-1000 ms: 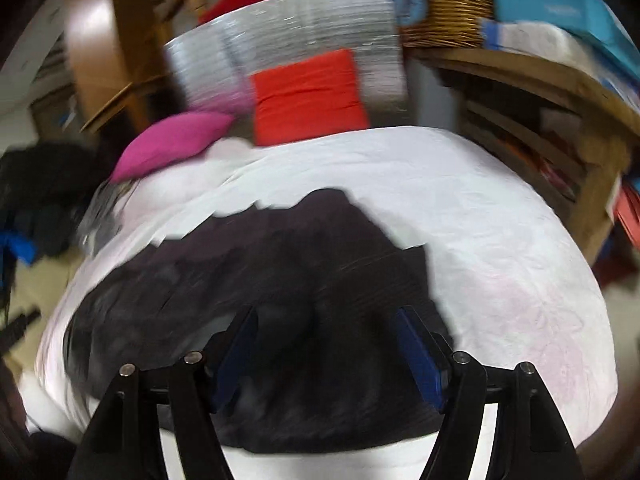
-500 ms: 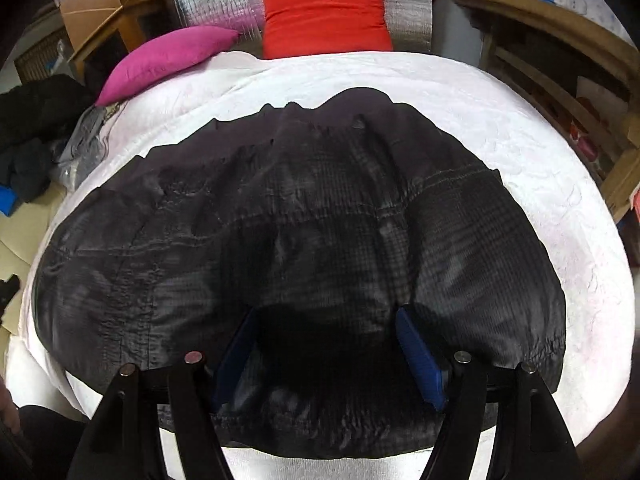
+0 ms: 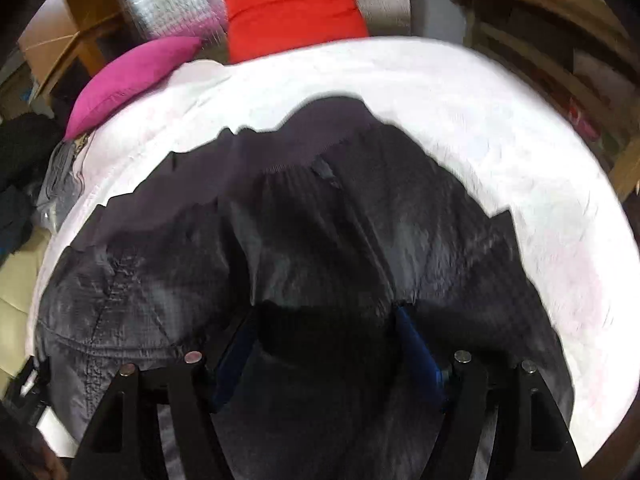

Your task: Fold large clothes

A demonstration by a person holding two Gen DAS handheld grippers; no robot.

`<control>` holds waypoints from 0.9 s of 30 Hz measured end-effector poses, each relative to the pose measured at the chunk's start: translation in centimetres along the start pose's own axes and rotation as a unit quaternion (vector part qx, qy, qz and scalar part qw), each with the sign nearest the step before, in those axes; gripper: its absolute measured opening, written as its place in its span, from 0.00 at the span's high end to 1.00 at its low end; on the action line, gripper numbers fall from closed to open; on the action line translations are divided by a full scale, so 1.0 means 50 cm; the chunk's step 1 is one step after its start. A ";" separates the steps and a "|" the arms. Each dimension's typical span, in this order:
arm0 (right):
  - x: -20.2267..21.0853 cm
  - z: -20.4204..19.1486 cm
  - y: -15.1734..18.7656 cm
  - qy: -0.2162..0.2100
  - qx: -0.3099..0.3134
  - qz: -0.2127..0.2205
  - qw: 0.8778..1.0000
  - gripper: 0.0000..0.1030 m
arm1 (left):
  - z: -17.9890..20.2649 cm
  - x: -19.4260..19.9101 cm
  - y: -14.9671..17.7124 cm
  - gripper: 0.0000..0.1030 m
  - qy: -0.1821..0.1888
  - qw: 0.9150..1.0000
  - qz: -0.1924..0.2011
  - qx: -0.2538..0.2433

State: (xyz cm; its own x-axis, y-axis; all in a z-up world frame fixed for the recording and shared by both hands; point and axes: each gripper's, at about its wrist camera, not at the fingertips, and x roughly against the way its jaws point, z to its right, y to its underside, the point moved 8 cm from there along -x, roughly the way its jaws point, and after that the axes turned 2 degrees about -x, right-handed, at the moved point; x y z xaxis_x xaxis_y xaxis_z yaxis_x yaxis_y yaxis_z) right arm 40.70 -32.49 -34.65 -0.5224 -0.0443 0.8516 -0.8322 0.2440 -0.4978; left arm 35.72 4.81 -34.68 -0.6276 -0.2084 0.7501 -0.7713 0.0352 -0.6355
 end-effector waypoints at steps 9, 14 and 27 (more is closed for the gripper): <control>0.127 0.008 0.058 0.019 0.020 0.048 0.998 0.27 | 0.002 0.005 0.006 0.24 -0.007 1.000 -0.001 -0.001; 0.149 0.023 0.106 0.020 0.032 0.051 0.998 0.27 | 0.002 -0.002 0.007 0.21 -0.008 1.000 0.000 0.000; 0.378 -0.069 0.179 0.031 0.047 0.130 0.990 0.27 | -0.006 0.295 -0.029 0.08 0.021 0.995 0.102 0.006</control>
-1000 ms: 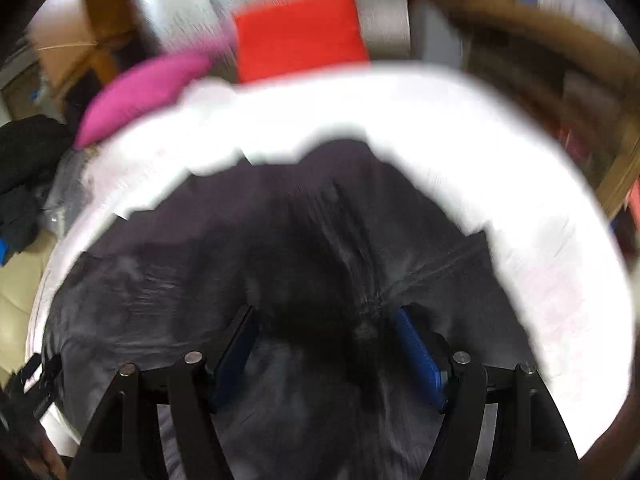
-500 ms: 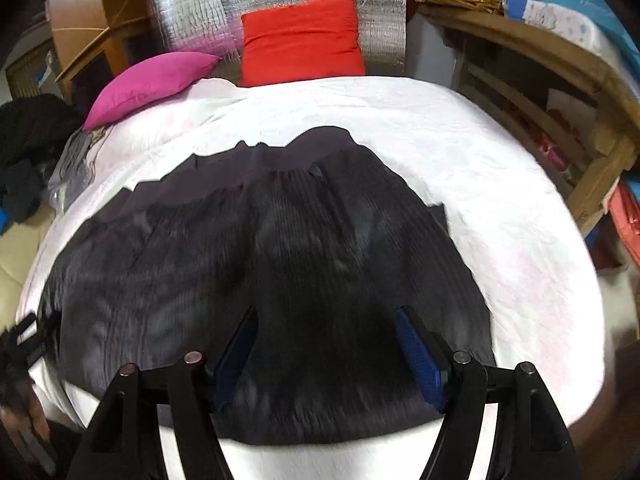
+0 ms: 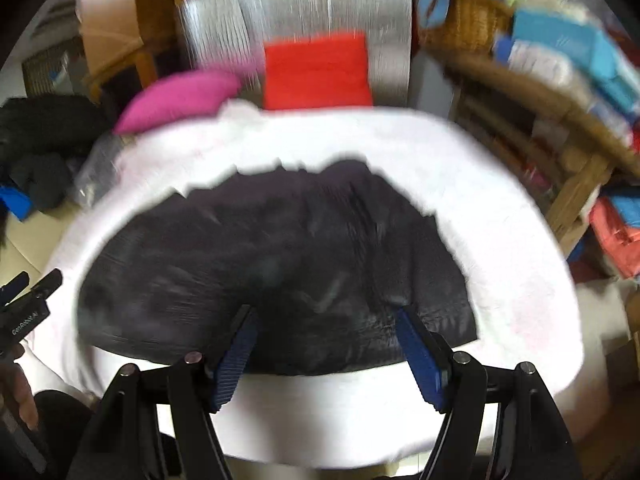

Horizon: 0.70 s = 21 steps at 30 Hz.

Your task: Fold large clothes

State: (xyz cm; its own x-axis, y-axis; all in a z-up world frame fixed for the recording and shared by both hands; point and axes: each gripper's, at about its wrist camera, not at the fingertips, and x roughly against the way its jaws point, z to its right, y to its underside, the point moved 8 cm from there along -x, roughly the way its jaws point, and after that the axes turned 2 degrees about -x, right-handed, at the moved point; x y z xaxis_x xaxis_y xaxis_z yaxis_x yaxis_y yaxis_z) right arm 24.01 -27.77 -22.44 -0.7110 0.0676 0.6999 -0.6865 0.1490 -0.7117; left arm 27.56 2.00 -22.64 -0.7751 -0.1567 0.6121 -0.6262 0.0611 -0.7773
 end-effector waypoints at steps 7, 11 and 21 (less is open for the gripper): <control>0.189 -0.058 0.032 -0.001 -0.018 0.064 0.998 0.25 | -0.006 0.211 -0.051 0.05 -0.007 0.997 0.076 0.008; 0.257 -0.069 0.045 -0.007 -0.029 0.086 0.996 0.25 | -0.017 0.292 -0.052 0.04 0.002 0.994 0.105 0.029; 0.360 -0.074 0.026 -0.025 -0.040 0.136 0.990 0.25 | -0.021 0.400 -0.054 0.03 -0.015 0.988 0.152 0.021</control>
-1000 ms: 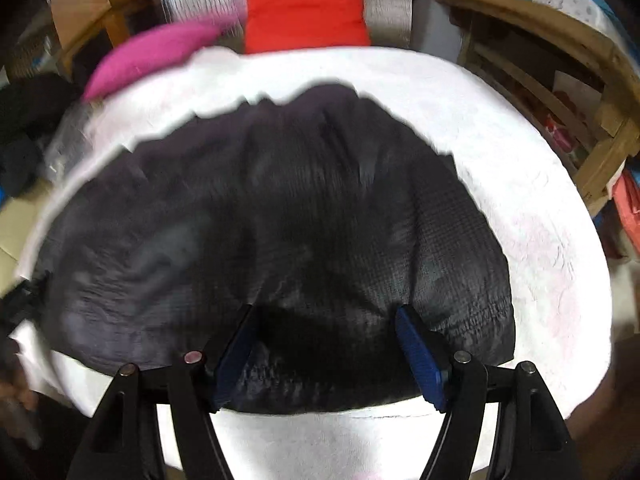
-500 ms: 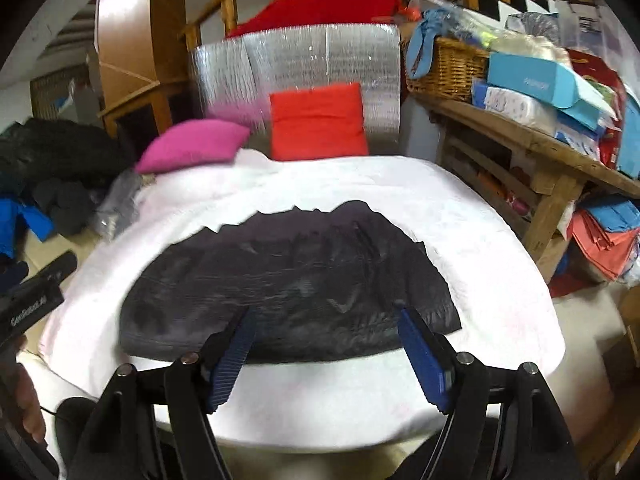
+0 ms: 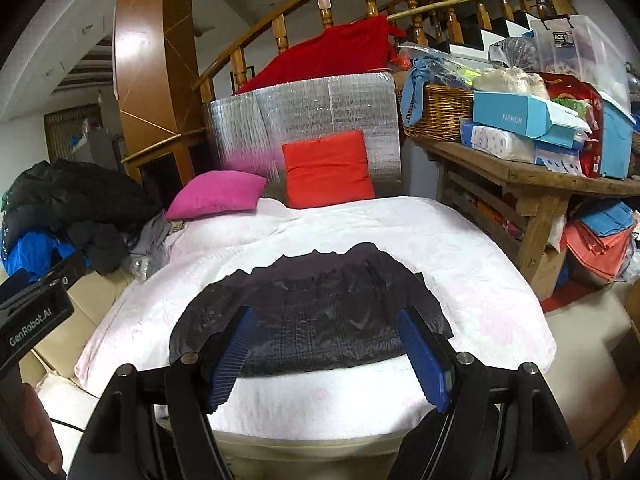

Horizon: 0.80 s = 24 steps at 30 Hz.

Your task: Fold large clothes

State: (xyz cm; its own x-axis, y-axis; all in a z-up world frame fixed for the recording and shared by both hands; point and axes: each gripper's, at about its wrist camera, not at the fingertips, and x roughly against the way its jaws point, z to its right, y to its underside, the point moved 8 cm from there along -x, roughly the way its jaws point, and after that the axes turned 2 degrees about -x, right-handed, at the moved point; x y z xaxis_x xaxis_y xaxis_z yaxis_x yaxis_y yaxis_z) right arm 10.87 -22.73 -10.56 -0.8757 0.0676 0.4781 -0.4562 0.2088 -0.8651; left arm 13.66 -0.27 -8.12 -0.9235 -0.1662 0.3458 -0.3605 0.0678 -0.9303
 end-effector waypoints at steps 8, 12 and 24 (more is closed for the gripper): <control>0.005 0.002 -0.002 0.000 -0.006 0.004 1.000 0.25 | 0.006 0.005 0.005 0.03 0.002 1.000 -0.001 -0.007; 0.005 0.002 -0.001 0.000 -0.006 0.003 1.000 0.25 | 0.005 0.005 0.008 0.03 0.004 1.000 -0.004 -0.005; 0.002 0.012 -0.004 0.002 -0.011 0.001 1.000 0.25 | 0.002 0.007 0.011 0.03 0.001 1.000 -0.003 -0.006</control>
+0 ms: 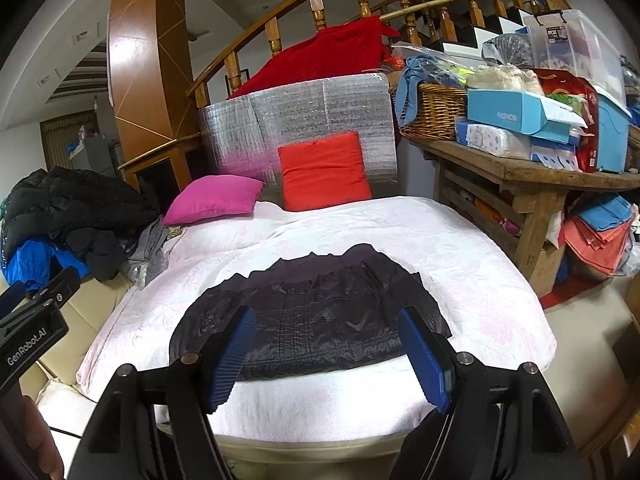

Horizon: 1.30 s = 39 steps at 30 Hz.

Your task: Fold large clothes

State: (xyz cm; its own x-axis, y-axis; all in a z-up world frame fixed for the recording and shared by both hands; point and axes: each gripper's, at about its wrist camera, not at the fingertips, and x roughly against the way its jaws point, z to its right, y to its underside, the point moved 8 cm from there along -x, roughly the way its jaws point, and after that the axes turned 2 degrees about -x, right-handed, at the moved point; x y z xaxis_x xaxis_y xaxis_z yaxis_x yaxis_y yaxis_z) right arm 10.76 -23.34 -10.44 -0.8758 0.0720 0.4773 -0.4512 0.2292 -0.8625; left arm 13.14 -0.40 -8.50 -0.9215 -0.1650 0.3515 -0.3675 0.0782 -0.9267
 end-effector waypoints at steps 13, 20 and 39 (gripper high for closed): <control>0.001 0.002 -0.002 -0.001 -0.001 0.003 1.000 0.25 | 0.004 0.003 0.002 0.03 -0.003 1.000 0.001 -0.003; 0.002 0.003 -0.003 0.000 0.000 0.004 1.000 0.25 | 0.004 0.002 0.003 0.03 -0.003 1.000 0.000 -0.004; -0.043 -0.030 -0.022 -0.002 0.015 -0.005 1.000 0.25 | -0.010 -0.026 0.005 0.03 0.005 1.000 -0.012 0.003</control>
State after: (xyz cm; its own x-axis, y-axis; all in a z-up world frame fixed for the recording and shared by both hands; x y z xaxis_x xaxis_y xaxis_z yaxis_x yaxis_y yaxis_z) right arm 13.38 -22.27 -10.26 -0.8721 0.0669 0.4848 -0.4641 0.2014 -0.8626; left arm 14.21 0.33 -9.11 -0.9139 -0.1564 0.3747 -0.3886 0.0694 -0.9188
